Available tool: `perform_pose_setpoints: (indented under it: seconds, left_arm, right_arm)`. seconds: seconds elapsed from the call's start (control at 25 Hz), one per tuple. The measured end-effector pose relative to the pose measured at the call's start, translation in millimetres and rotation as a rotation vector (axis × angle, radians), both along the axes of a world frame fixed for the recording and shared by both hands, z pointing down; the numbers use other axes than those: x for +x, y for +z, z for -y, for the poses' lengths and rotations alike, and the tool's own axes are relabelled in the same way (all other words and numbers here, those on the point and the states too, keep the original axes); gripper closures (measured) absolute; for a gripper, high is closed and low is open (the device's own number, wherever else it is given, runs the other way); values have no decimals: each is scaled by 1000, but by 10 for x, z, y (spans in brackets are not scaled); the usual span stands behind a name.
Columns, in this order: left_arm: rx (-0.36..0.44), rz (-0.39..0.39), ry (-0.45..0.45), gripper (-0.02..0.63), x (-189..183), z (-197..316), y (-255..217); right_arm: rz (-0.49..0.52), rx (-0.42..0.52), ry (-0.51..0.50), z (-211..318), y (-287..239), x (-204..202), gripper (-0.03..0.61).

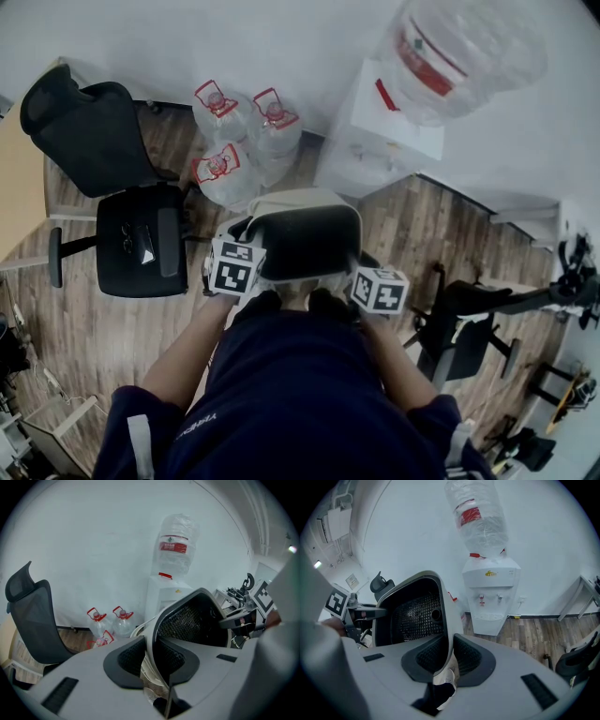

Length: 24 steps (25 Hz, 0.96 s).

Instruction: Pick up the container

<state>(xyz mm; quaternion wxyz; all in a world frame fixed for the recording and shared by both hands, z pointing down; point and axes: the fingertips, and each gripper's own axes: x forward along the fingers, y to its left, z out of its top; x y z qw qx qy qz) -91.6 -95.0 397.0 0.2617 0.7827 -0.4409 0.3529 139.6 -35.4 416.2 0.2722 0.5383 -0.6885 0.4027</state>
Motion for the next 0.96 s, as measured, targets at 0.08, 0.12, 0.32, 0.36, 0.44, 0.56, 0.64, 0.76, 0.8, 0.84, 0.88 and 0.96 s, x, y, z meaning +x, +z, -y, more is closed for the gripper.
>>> perform_pose_setpoints:
  seconds: [0.08,0.12,0.32,0.36,0.44,0.56,0.64,0.76,0.8,0.84,0.88,0.96]
  left_arm:
    - [-2,0,3,523,8,3,9]
    - [-4,1,4,522,7,5,16]
    - [-17,0,6,523,2,27,67]
    - [-18,0,7,523,6,37,74]
    - [-20,-1,9,523,11,59,86]
    - [-23,-1,10,523,24,87,99]
    - [-25,-1,11,523,35,102,107]
    - [-28,0,14,522,52,126,113]
    - [-28,0,15,522,58,133,115]
    - [-29,0,16,522,61,141,117]
    - [-29,1,17,522,64,151,121]
    - [-29,1,18,522,67,173,130]
  right_arm:
    - [-1,-2,3,-1,5,5,506]
    - [-1,-1,4,5,6,4,506]
    - [-1,-8,12,28,33,6,506]
    - [0,-11,13,31,44,10,506]
    - [0,-13,16,44,48,11,506]
    - [-1,-10,17,78,40,20,506]
    - [-1,-13,18,90,51,38,506]
    - [0,-14,18,121,60,54,506]
    - [0,-14,18,131,62,58,506]
    - [0,-14,17,142,61,61,506]
    - [-1,-14,17,153,61,61,506]
    - [-2,-15,16,177,63,62,506]
